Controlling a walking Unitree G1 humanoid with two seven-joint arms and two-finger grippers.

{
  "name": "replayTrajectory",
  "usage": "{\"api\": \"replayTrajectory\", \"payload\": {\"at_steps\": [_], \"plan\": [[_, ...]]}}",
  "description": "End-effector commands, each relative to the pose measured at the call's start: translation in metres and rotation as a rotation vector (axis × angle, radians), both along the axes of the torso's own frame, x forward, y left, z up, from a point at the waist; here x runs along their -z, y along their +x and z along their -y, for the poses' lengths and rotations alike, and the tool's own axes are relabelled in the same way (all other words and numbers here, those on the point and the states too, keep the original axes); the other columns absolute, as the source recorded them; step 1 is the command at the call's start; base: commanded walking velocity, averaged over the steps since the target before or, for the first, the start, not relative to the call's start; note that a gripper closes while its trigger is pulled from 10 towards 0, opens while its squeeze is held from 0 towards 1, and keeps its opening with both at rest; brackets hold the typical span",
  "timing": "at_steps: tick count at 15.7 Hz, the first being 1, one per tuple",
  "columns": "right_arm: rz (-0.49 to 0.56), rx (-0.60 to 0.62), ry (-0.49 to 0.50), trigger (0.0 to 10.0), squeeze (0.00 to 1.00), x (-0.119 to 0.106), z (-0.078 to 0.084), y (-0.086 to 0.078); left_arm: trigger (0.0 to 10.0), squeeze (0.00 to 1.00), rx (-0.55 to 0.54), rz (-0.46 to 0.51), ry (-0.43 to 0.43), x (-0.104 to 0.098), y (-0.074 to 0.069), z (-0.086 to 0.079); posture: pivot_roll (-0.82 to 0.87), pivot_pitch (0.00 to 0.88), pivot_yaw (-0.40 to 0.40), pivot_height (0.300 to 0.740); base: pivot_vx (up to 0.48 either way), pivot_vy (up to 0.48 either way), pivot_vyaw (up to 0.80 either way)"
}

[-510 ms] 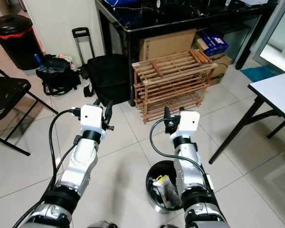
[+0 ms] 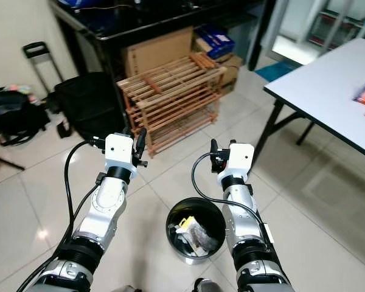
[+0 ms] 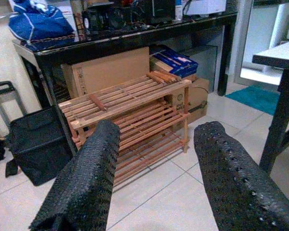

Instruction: Picking trash to rubbish bin

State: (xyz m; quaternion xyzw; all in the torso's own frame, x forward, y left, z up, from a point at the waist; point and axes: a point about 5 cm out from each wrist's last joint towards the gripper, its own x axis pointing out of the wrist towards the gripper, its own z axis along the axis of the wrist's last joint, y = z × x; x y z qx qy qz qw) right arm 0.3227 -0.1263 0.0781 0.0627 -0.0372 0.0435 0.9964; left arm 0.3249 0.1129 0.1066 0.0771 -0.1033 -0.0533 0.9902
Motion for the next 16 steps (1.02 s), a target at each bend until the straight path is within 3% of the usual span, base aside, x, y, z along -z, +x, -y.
{"api": "replayTrajectory", "payload": {"at_steps": [1, 16], "plan": [[-0.004, 0.010, 0.002, 10.0, 0.00, -0.0003, 0.0006, 0.0002, 10.0, 0.00, 0.002, -0.011, 0.001, 0.0023, 0.0000, 0.0000, -0.01, 0.041, 0.024, 0.740, 0.000, 0.000, -0.80], [-0.011, 0.004, -0.015, 10.0, 0.00, 0.0029, -0.0024, -0.0017, 10.0, 0.00, -0.001, -0.025, -0.009, 0.0059, 0.0003, -0.0021, -0.01, 0.002, 0.035, 0.740, 0.000, -0.064, -0.80]]}}
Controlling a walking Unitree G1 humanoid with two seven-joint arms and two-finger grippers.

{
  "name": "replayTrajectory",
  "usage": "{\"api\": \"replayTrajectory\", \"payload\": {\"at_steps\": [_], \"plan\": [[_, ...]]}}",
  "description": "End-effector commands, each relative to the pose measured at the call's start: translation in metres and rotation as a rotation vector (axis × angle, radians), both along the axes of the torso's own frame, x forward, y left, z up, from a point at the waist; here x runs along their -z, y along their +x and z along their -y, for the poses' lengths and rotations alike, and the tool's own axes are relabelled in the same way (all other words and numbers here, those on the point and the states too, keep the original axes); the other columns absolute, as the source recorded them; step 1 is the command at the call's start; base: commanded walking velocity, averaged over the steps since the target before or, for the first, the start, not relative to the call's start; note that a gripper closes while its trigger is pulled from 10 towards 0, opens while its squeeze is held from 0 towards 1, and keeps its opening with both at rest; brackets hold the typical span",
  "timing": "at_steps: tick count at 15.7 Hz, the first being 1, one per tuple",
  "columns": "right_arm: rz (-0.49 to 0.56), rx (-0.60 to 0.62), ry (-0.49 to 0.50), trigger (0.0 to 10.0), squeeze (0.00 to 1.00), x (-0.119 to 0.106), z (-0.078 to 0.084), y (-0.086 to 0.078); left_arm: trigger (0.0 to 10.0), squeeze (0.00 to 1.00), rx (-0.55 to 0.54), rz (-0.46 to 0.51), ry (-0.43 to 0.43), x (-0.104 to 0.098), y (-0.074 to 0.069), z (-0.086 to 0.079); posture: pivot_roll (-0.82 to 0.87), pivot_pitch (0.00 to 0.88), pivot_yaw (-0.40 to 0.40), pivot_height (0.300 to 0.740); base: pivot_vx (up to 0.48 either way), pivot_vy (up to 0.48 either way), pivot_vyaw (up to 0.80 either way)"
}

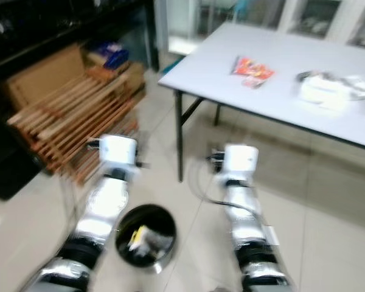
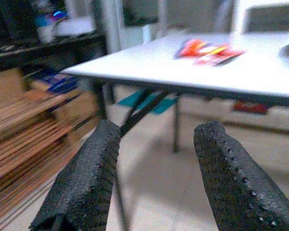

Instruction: Picking trash to rubbish bin

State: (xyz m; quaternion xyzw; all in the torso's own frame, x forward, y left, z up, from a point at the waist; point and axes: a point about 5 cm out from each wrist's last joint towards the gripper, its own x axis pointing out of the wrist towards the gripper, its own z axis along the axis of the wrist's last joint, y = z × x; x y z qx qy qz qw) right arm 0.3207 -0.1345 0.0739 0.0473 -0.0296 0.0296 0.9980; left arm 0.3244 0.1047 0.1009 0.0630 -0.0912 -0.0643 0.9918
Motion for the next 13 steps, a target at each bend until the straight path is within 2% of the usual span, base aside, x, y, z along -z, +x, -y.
{"api": "replayTrajectory", "payload": {"at_steps": [1, 9, 13], "plan": [[0.005, -0.024, 0.016, 10.0, 0.00, -0.0013, -0.0106, 0.0002, 10.0, 0.00, -0.023, 0.003, 0.016, 0.0002, 0.0008, -0.0103, -0.01, 0.004, 0.035, 0.740, 0.000, 0.000, -0.80], [0.005, -0.027, 0.015, 10.0, 0.00, -0.0022, -0.0099, 0.0010, 10.0, 0.00, -0.028, -0.003, 0.022, 0.0004, 0.0016, -0.0109, -0.01, 0.025, 0.029, 0.740, 0.000, 0.000, -0.80], [0.008, -0.030, 0.016, 10.0, 0.00, -0.0026, -0.0098, 0.0011, 10.0, 0.00, -0.025, -0.006, 0.027, 0.0008, 0.0017, -0.0102, -0.01, 0.028, 0.029, 0.740, 0.000, 0.000, 0.00]]}}
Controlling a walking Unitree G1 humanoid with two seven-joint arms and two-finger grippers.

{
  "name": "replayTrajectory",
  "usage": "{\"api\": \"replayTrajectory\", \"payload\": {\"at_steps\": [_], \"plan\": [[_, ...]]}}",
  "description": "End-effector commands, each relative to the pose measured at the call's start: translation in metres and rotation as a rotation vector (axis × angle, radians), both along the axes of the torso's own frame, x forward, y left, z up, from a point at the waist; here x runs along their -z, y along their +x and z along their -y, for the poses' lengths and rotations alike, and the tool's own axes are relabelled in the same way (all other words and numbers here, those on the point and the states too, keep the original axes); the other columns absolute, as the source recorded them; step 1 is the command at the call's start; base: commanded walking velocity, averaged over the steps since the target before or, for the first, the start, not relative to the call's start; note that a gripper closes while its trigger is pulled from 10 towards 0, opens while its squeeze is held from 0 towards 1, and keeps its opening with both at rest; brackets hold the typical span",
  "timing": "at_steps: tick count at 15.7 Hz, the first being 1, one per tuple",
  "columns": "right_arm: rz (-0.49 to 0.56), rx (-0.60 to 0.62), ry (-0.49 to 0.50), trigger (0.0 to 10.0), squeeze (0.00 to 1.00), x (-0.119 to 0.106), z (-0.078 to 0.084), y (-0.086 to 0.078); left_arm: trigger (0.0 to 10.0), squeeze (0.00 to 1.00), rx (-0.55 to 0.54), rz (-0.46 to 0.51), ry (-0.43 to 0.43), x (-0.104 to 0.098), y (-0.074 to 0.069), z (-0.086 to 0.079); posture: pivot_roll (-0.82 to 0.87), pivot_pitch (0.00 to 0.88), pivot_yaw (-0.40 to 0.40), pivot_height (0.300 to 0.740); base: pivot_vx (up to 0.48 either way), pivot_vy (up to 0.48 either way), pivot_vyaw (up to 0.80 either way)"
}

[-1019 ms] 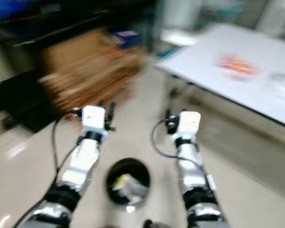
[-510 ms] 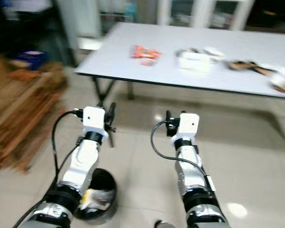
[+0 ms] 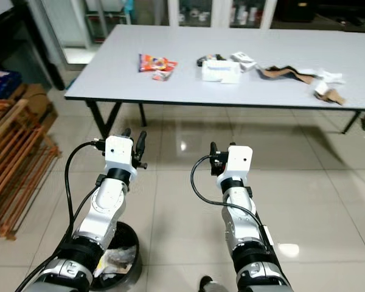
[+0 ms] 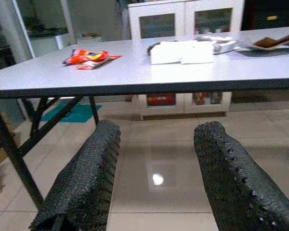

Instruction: Picking trash to rubbish bin

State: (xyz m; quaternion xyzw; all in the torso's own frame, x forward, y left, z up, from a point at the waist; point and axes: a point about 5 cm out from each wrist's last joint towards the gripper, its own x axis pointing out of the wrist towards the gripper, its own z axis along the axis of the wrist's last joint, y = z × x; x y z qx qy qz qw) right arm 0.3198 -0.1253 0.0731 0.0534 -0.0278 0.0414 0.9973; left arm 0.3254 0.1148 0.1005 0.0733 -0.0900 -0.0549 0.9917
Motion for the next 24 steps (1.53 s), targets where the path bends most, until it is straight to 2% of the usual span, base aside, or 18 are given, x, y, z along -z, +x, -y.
{"api": "replayTrajectory", "payload": {"at_steps": [1, 5, 15, 24], "plan": [[0.010, -0.006, 0.004, 10.0, 0.00, -0.0033, -0.0006, 0.0021, 10.0, 0.00, -0.005, -0.006, 0.010, 0.0003, 0.0008, -0.0001, -0.01, 0.030, 0.029, 0.740, 0.000, 0.000, 0.00], [0.007, -0.008, 0.006, 10.0, 0.00, -0.0033, -0.0012, 0.0024, 10.0, 0.00, -0.009, -0.008, 0.019, 0.0003, 0.0012, -0.0007, -0.01, 0.030, 0.029, 0.740, 0.000, -0.157, 0.00], [0.005, -0.013, 0.008, 10.0, 0.00, -0.0033, -0.0019, 0.0026, 10.0, 0.00, -0.018, -0.012, 0.016, 0.0006, 0.0021, -0.0023, -0.01, 0.033, 0.028, 0.740, 0.000, -0.412, 0.00], [0.001, -0.022, 0.009, 10.0, 0.00, -0.0026, -0.0029, 0.0024, 10.0, 0.00, -0.017, -0.011, 0.007, 0.0002, 0.0025, -0.0023, -0.01, 0.030, 0.029, 0.740, 0.000, -0.277, 0.00]]}}
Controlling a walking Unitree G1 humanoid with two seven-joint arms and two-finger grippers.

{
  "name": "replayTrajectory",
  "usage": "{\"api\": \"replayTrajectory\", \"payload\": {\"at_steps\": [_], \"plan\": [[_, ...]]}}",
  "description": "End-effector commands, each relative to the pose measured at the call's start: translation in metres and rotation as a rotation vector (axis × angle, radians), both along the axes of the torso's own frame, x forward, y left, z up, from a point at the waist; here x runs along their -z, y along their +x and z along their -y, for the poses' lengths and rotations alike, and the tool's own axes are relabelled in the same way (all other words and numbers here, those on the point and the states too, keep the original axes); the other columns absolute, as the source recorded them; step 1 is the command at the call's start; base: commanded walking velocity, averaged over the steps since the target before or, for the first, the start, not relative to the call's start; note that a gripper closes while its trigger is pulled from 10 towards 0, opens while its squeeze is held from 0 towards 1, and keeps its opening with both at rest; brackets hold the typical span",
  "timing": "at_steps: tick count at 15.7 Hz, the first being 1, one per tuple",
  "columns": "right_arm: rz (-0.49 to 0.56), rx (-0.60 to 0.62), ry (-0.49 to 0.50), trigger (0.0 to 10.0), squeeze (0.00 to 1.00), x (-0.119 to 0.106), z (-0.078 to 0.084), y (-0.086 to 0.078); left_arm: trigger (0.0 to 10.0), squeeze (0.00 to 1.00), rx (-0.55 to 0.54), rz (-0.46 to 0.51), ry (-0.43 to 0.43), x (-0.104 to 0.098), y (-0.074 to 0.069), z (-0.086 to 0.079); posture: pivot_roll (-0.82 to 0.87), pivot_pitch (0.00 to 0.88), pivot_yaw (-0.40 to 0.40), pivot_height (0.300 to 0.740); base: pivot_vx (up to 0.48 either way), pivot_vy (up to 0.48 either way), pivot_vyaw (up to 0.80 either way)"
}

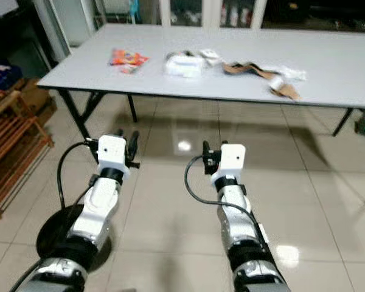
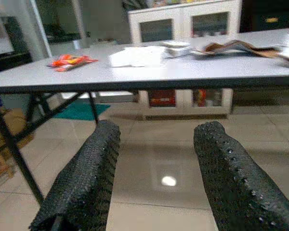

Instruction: Picking trash to rubbish bin

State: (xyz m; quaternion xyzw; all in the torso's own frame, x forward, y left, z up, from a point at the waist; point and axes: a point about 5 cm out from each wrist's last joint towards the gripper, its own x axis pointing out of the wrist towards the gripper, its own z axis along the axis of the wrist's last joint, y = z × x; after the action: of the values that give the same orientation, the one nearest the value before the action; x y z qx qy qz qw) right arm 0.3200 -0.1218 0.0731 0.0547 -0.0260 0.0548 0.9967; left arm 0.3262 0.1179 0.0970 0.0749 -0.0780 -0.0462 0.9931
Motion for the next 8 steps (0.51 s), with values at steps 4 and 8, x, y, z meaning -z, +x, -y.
{"api": "replayTrajectory", "payload": {"at_steps": [4, 8], "plan": [[0.001, 0.000, 0.011, 10.0, 0.00, -0.0021, -0.0004, 0.0020, 10.0, 0.00, 0.022, 0.014, -0.013, -0.0039, 0.0010, 0.0030, -0.01, 0.027, 0.032, 0.740, 0.000, 0.000, 0.00], [0.007, -0.013, 0.021, 10.0, 0.00, -0.0029, -0.0025, 0.0016, 10.0, 0.00, 0.016, 0.009, -0.020, -0.0036, 0.0015, 0.0022, -0.01, 0.019, 0.033, 0.740, 0.000, 0.000, 0.00]]}}
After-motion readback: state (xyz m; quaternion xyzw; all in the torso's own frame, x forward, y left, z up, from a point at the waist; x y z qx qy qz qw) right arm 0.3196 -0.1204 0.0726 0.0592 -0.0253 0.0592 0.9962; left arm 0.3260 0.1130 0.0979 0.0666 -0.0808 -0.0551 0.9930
